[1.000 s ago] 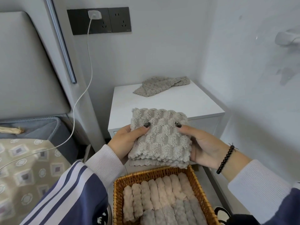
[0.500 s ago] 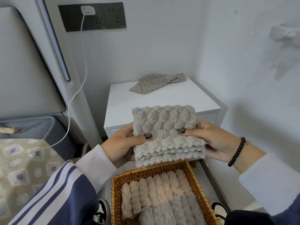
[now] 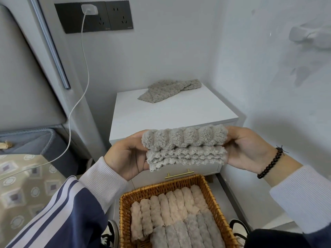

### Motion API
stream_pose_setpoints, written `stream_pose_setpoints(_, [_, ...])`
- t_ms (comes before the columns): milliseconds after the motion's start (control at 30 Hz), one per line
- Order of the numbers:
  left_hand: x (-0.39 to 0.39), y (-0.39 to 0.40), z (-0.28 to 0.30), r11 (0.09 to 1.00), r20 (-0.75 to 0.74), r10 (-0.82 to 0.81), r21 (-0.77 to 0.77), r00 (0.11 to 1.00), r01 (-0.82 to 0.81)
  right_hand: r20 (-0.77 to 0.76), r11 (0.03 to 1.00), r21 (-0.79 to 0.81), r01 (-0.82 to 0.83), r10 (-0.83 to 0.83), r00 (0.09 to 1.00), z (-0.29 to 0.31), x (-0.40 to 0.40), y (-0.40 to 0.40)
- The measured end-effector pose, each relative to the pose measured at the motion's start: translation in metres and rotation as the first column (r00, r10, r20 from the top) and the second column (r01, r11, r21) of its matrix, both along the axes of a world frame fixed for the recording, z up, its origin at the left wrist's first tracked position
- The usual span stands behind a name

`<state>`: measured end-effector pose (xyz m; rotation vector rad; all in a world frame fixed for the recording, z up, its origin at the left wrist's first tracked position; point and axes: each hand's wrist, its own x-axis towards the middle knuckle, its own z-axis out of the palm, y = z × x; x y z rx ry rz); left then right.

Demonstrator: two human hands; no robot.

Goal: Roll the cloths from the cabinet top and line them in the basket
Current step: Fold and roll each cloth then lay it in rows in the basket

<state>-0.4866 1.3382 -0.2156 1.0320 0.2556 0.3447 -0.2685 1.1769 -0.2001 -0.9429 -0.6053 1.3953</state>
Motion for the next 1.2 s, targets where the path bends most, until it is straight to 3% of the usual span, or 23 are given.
stream_pose_setpoints(67, [0.002, -0.004, 0.004, 1.0, -0.057, 0.007, 0.021, 0.998, -0.006, 0.072, 0.999, -0.043, 0.014, -0.011, 0.997, 0.001, 0.0, -0.001])
stream_pose_setpoints(167, [0.008, -0.01, 0.001, 0.979, -0.195, 0.114, 0.191, 0.974, -0.076, 0.366, 0.992, -0.118, 0.045, 0.001, 0.931, 0.004, -0.008, -0.002])
stream_pose_setpoints(233, [0.013, -0.011, -0.007, 0.94, -0.211, 0.168, 0.327, 0.963, -0.092, 0.624, 0.988, -0.126, 0.086, 0.011, 0.782, 0.001, -0.011, 0.0])
stream_pose_setpoints(300, [0.013, -0.009, -0.015, 0.899, -0.212, 0.167, 0.435, 0.963, -0.06, 0.778, 0.986, -0.134, 0.102, 0.041, 0.627, -0.005, -0.011, 0.003])
stream_pose_setpoints(467, [0.0, -0.001, -0.025, 0.845, -0.302, 0.126, 0.532, 0.945, 0.057, 0.872, 0.978, -0.208, 0.026, 0.173, 0.458, -0.01, -0.016, 0.007])
stream_pose_setpoints(667, [-0.018, -0.012, -0.032, 0.676, -0.471, 0.249, 0.711, 0.846, 0.197, 0.862, 0.85, -0.478, -0.222, 0.503, 0.068, -0.029, -0.058, 0.015])
stream_pose_setpoints(733, [-0.025, -0.016, -0.037, 0.598, -0.541, 0.283, 0.745, 0.792, 0.295, 0.831, 0.801, -0.538, -0.261, 0.556, -0.008, -0.045, -0.078, 0.019])
stream_pose_setpoints(833, [-0.037, -0.021, -0.047, 0.435, -0.615, 0.429, 0.783, 0.662, 0.445, 0.815, 0.792, -0.565, -0.23, 0.579, -0.008, -0.067, -0.1, 0.024])
stream_pose_setpoints(900, [-0.046, -0.023, -0.055, 0.433, -0.631, 0.502, 0.775, 0.591, 0.46, 0.805, 0.799, -0.572, -0.185, 0.59, 0.058, -0.083, -0.109, 0.029])
stream_pose_setpoints(1000, [-0.054, -0.022, -0.071, 0.532, -0.679, 0.566, 0.734, 0.466, 0.423, 0.782, 0.799, -0.591, -0.11, 0.601, 0.166, -0.112, -0.119, 0.033])
stream_pose_setpoints(1100, [-0.055, -0.023, -0.095, 0.663, -0.755, 0.561, 0.656, 0.341, 0.361, 0.807, 0.815, -0.579, 0.018, 0.57, 0.155, -0.138, -0.126, 0.03])
stream_pose_setpoints(1200, [-0.052, -0.036, -0.117, 0.883, -0.84, 0.38, 0.454, 0.387, 0.119, 0.853, 0.854, -0.501, 0.136, 0.461, 0.244, -0.168, -0.141, 0.024])
